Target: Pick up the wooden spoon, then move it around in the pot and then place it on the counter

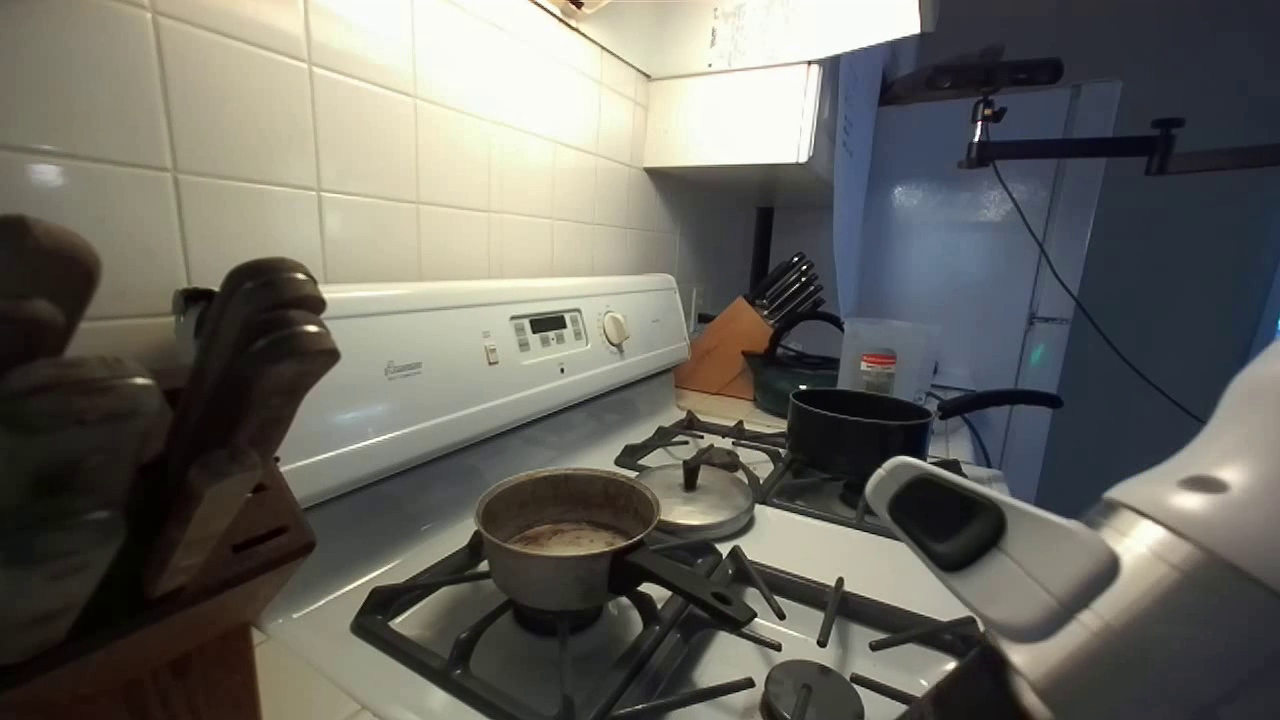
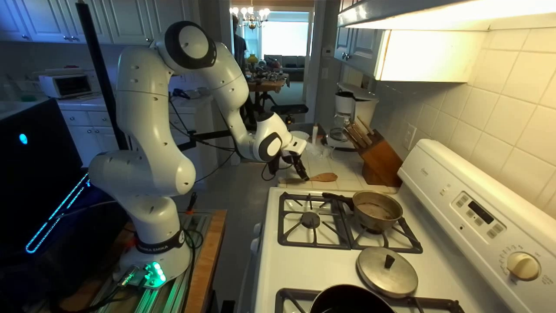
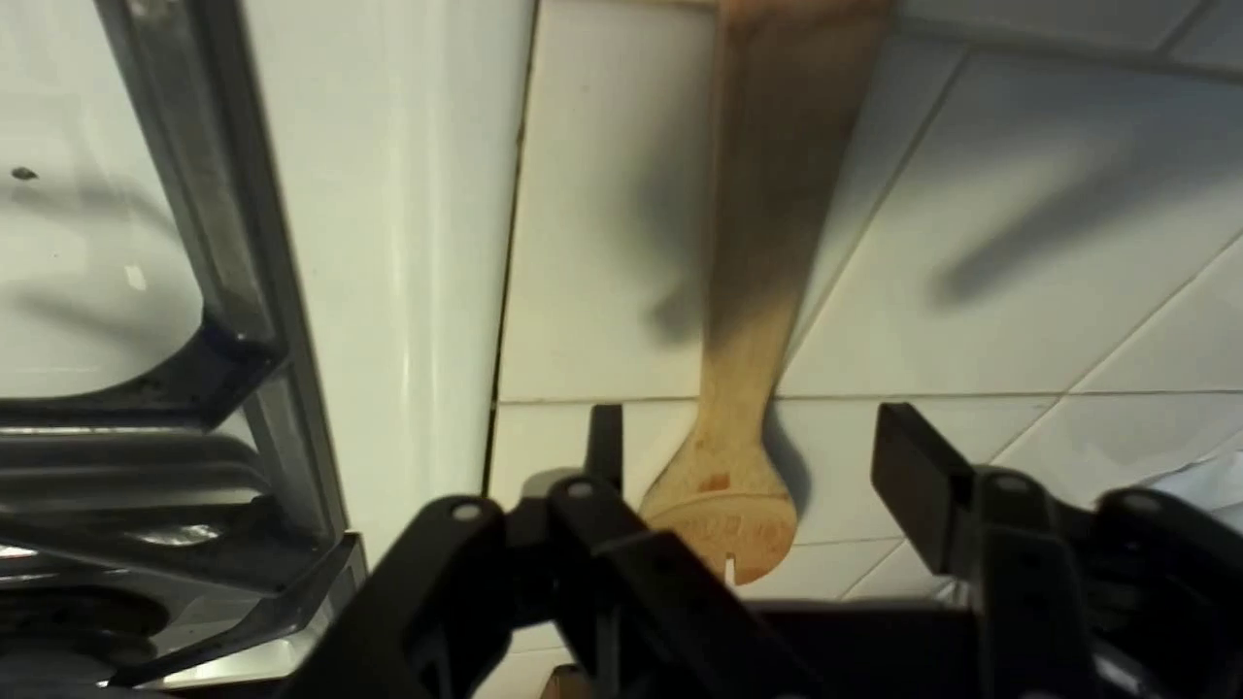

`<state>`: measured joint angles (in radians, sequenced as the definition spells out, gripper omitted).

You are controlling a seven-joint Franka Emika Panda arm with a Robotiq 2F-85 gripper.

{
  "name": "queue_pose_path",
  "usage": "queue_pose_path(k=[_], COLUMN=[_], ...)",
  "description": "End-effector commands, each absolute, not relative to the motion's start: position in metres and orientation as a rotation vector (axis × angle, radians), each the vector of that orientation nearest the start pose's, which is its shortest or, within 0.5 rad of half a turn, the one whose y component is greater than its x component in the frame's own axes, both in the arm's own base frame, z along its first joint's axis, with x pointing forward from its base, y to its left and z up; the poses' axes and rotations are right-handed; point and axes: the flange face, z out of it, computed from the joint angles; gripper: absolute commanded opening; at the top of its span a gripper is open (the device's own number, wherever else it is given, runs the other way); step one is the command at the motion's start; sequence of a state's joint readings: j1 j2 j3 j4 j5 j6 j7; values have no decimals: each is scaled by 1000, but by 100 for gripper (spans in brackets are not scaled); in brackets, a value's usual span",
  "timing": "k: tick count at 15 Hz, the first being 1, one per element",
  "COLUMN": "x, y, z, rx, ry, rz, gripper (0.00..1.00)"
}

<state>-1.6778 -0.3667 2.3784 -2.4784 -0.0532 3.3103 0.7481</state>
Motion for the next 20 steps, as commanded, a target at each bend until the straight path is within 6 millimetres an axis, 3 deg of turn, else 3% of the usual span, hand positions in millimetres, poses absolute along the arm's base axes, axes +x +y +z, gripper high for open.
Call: queue_pose_path(k=[1,7,13,20], x=[409,417,441,461], y=[337,294,248,229], z=[253,297,325,355], rx=[-2836,-2930,-3069,-3123], ry=[-153,-190,-201,16], rz=[-891,-751,-383,-259], gripper=[99,100,100,100])
